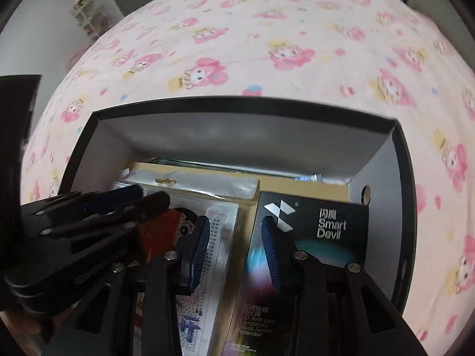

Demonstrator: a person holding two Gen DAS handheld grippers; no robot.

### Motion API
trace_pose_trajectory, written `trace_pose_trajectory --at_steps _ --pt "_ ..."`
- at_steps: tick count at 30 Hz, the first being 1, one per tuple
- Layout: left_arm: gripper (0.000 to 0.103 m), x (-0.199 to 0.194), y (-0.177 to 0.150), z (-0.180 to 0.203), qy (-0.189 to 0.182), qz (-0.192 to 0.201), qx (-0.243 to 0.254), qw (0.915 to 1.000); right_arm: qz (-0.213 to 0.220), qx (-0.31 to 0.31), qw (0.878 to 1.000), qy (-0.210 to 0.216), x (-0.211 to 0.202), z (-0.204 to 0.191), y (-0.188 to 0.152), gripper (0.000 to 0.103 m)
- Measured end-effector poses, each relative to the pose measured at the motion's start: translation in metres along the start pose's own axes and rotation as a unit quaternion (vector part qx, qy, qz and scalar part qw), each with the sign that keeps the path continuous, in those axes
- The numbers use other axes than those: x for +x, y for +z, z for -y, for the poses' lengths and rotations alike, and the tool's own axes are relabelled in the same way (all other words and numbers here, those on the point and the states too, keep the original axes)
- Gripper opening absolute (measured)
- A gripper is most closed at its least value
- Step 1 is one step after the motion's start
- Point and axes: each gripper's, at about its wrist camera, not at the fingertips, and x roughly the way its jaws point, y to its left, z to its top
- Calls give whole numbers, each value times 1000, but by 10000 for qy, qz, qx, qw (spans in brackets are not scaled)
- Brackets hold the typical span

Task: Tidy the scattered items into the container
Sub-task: 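Lower the red card into the box in front of the bead kit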

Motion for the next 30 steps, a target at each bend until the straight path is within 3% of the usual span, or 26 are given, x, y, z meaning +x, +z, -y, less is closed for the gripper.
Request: trace_pose_trajectory --at_steps 4,8,11,13,17,20,22,26,27,30 --pt "33 16 -1 -10 151 -386 40 9991 -201 211 9995 135 9 9 0 33" --pt "33 11 -10 -18 0 -645 157 9978 -255 225 9994 58 10 9 -3 33" --pt "33 0 -16 -20 -342 -511 152 9980 -248 124 9996 72 9 5 -5 35" --pt "34 -6 -21 -13 -357 -319 311 9984 -208 61 9998 -2 8 3 -6 35" --pt "43 2 -28 14 142 -319 826 9960 -98 14 9996 -277 5 6 -7 36" --pt "50 9 -35 31 580 -378 1167 9908 -162 42 9997 -205 8 8 -6 37" --pt "55 10 -32 26 722 -494 1031 9908 -225 78 9997 -102 11 8 -5 40" --pt "54 8 -23 -1 1045 -550 622 9910 -232 71 9997 -23 9 9 -5 41" --pt "47 5 -22 -6 776 -526 546 9941 -244 80 9997 -12 9 9 -6 41" --pt "47 -4 -18 -13 114 -273 320 9991 -239 46 9997 -26 8 10 -5 41"
